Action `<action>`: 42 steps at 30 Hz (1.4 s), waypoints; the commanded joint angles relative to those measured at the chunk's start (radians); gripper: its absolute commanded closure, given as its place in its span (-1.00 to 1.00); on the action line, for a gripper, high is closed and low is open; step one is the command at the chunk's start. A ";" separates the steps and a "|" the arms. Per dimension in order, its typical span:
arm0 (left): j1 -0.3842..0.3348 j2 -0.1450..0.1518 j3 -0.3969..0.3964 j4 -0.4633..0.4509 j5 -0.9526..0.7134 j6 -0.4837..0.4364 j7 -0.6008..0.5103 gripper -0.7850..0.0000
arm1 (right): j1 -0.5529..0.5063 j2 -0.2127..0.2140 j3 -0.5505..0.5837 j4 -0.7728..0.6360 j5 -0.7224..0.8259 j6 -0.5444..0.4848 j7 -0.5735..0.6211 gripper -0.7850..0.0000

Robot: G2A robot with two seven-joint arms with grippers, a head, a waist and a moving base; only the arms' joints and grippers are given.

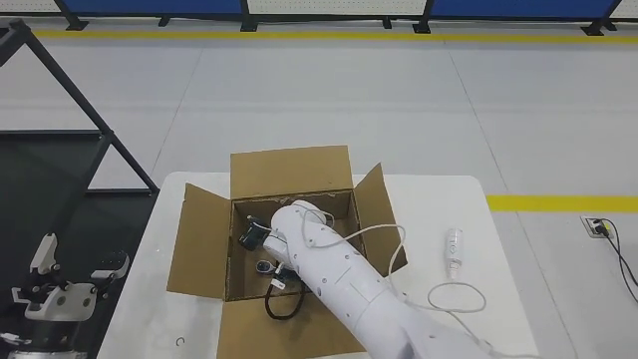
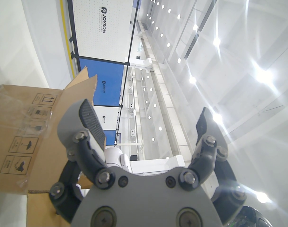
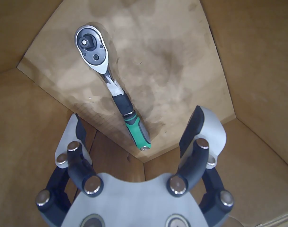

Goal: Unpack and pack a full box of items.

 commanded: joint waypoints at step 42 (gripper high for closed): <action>0.000 0.000 0.000 0.000 0.000 0.000 0.000 -1.00 | -0.090 -0.001 -0.033 0.016 -0.131 -0.130 -0.098 0.23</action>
